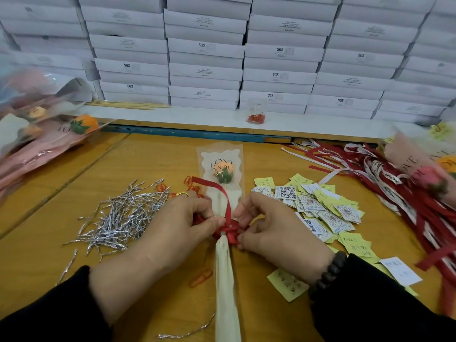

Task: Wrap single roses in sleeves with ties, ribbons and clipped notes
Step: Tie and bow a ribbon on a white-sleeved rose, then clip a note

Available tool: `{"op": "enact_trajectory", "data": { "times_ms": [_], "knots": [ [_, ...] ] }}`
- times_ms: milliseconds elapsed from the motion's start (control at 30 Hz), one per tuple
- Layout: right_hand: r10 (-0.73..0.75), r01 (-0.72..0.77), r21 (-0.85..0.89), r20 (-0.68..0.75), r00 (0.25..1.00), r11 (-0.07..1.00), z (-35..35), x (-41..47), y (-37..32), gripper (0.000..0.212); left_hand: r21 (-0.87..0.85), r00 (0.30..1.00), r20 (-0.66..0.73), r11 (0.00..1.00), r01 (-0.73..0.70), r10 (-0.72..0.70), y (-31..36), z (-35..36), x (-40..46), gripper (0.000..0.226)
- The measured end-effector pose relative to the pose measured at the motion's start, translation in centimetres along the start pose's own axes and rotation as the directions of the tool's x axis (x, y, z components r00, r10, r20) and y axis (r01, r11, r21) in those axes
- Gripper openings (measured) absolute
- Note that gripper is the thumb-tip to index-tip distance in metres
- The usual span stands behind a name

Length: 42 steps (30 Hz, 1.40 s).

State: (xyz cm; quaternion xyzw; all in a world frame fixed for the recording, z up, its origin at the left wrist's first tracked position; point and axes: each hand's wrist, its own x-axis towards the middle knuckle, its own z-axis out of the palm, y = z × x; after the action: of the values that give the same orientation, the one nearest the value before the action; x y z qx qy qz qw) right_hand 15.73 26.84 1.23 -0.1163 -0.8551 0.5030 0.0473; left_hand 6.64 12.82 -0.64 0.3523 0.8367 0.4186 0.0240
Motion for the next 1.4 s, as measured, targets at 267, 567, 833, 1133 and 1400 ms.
{"op": "enact_trajectory", "data": {
  "times_ms": [267,567,833,1133,1400],
  "knots": [
    [-0.063,0.062,-0.234,0.003,0.998,0.97,-0.4,-0.1,0.2,0.025,-0.009,1.0,-0.001,1.0,0.002,-0.002,0.0,0.0,0.0,0.028],
    [0.095,-0.086,0.454,0.003,0.996,0.887,-0.5,0.1,0.2,0.022,0.001,1.0,-0.008,1.0,0.003,-0.003,-0.3,0.0,0.0,0.027],
    [0.121,-0.22,0.539,0.213,0.969,0.813,-1.1,0.2,0.1,0.026,0.003,1.0,-0.013,1.0,-0.005,0.005,-0.2,0.0,0.0,0.028],
    [0.082,-0.077,-0.027,0.267,0.96,0.997,-3.8,-0.2,-0.5,0.007,-0.019,0.999,-0.028,1.0,-0.016,0.015,-0.5,0.0,0.2,0.029],
    [0.072,-0.022,-0.268,0.177,0.982,0.963,-4.8,0.0,0.0,0.015,-0.002,1.0,-0.028,1.0,0.004,-0.004,-0.6,-0.9,0.5,0.03]
  ]
}}
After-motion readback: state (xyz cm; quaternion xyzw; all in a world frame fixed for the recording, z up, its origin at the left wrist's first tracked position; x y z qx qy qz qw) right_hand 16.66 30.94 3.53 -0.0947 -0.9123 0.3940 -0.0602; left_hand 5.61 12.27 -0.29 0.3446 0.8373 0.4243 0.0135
